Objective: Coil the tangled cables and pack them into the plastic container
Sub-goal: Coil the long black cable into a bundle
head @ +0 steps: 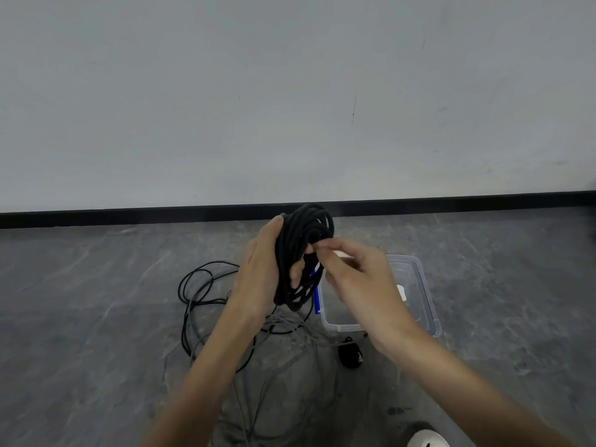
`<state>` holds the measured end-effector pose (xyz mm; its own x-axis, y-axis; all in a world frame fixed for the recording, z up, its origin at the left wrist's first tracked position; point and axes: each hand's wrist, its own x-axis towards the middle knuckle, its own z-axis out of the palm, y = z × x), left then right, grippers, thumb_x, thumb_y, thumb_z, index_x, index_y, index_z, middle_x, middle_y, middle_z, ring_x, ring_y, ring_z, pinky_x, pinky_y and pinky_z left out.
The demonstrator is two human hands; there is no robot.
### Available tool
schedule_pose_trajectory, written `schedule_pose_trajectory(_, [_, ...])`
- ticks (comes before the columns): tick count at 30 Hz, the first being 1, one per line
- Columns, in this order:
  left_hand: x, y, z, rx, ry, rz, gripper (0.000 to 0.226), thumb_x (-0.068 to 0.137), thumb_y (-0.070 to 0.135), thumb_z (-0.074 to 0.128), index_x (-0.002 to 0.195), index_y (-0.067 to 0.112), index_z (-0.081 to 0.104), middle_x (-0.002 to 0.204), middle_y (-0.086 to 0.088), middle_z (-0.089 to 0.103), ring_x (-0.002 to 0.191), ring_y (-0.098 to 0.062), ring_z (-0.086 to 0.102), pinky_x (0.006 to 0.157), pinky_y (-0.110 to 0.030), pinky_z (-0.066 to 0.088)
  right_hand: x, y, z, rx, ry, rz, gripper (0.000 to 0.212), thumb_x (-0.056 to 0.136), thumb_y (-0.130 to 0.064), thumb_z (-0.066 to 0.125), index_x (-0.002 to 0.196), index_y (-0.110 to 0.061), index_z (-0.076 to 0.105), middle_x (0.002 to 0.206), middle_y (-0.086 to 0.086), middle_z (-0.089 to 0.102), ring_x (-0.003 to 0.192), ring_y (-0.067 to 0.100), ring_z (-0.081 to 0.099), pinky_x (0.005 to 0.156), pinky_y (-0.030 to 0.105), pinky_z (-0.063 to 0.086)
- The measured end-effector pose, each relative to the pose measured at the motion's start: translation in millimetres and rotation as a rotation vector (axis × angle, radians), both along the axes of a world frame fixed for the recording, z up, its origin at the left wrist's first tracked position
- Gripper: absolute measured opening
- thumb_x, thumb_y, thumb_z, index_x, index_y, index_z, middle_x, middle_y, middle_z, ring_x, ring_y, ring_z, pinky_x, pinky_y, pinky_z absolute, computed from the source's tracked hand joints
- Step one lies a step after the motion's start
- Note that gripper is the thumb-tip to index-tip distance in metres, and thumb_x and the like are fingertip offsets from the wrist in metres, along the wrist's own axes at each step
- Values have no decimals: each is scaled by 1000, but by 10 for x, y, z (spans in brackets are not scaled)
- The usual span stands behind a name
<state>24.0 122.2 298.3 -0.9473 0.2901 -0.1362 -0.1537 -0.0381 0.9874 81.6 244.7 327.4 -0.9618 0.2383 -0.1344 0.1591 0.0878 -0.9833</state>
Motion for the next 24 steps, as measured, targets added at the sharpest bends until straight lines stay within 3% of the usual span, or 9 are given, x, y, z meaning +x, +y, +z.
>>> schedule_pose_trajectory(2, [3,20,-15,10,-3,-24,65,81,67,35,63,10,60,43,0,44,43,-15,41,58,-34,36,-18,23,-11,-21,17,117,29,97,-2,45,88,-8,72,55,-6,65,43,3,51,46,14,39])
schedule_pose_trajectory(3, [2,25,-27,14,-1,-33,67,82,67,35,65,7,59,43,0,44,42,-15,41,58,-33,35,-28,32,-35,37,18,149,31,96,-1,43,89,-9,72,64,1,70,49,10,59,50,22,46])
schedule_pose_trajectory(5, [7,37,-36,17,12,-48,64,86,64,34,63,11,60,44,0,44,42,-15,40,56,-33,35,-38,46,-133,356,63,157,31,97,-6,43,92,-17,72,71,7,70,59,25,62,62,40,53])
schedule_pose_trajectory(7, [19,50,-21,34,26,-37,58,88,59,35,62,14,61,48,-5,46,42,-15,39,52,-32,35,-9,50,-232,765,154,113,25,95,-13,49,99,-24,70,71,-3,61,56,14,50,55,33,46])
schedule_pose_trajectory(9, [26,59,-1,63,29,-5,53,88,52,39,61,9,55,55,-13,46,41,-15,39,50,-32,34,30,13,-255,1032,219,58,22,91,-17,53,105,-27,66,88,-2,49,81,15,45,67,27,39])
schedule_pose_trajectory(11, [30,62,12,75,7,20,51,88,47,38,59,8,54,51,-10,46,41,-14,39,49,-30,36,47,-36,-301,1047,233,26,25,89,-19,48,108,-27,62,105,5,44,103,21,37,80,32,38])
schedule_pose_trajectory(16, [40,48,33,97,-30,30,53,91,41,32,57,12,58,43,-3,43,41,-16,41,50,-28,39,67,-124,-344,1081,204,-1,41,84,-26,28,110,-24,60,123,14,39,122,31,32,97,47,37])
schedule_pose_trajectory(19, [39,35,18,73,-27,38,54,94,35,28,55,12,57,42,-4,42,41,-17,40,52,-32,35,44,-91,-312,1151,156,-26,31,86,-29,33,101,-32,60,135,14,32,129,36,27,101,50,29])
schedule_pose_trajectory(24, [59,59,18,55,-5,3,54,95,29,25,56,10,56,41,-5,41,40,-17,38,50,-30,35,-14,-51,-309,992,132,92,39,87,-32,22,91,-30,61,148,9,22,135,32,13,110,49,22])
